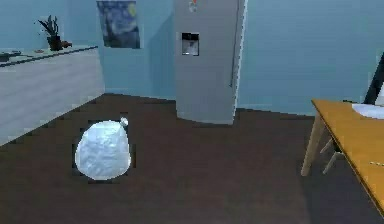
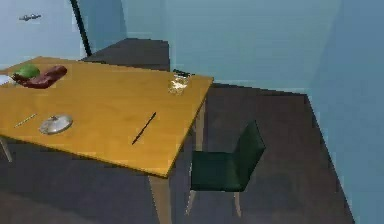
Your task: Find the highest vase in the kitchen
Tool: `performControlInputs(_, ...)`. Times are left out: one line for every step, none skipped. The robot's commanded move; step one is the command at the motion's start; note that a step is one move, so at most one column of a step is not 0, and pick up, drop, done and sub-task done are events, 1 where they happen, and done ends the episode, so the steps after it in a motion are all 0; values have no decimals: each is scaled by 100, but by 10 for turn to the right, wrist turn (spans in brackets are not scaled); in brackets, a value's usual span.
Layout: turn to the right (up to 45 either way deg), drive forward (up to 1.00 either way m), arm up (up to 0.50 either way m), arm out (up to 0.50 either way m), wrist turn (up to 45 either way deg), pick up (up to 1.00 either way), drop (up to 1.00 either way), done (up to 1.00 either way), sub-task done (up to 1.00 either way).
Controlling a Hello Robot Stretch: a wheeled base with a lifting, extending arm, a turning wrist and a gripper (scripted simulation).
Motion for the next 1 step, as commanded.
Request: performControlInputs(-450,0,0,0,0,0,0,0,0)
